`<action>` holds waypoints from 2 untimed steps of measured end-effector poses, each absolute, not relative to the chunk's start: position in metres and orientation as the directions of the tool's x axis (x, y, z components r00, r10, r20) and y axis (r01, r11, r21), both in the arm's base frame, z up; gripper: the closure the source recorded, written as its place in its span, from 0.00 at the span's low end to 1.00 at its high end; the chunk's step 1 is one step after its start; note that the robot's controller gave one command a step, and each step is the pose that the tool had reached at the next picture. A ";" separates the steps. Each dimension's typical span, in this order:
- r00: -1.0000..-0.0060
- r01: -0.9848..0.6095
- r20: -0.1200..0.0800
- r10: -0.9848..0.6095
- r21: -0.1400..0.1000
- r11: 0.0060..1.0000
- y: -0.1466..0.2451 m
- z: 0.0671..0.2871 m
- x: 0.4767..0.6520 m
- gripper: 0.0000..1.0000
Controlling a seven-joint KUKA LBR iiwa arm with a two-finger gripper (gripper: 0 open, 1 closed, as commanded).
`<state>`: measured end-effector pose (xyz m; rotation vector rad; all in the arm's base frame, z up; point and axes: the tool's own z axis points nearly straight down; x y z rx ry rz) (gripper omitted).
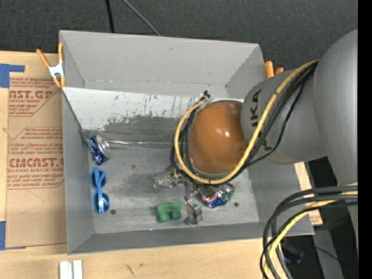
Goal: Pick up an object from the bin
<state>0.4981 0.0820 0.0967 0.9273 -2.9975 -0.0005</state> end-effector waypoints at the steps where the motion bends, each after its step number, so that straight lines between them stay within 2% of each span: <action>1: -0.825 -0.565 0.000 -0.565 0.001 0.825 0.083 0.098 0.499 1.00; 2: -0.811 -0.585 -0.009 -0.585 -0.002 0.811 0.104 0.203 0.490 1.00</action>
Offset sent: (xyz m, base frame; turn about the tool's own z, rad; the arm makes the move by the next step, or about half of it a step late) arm 0.0000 0.0000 0.0000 0.0000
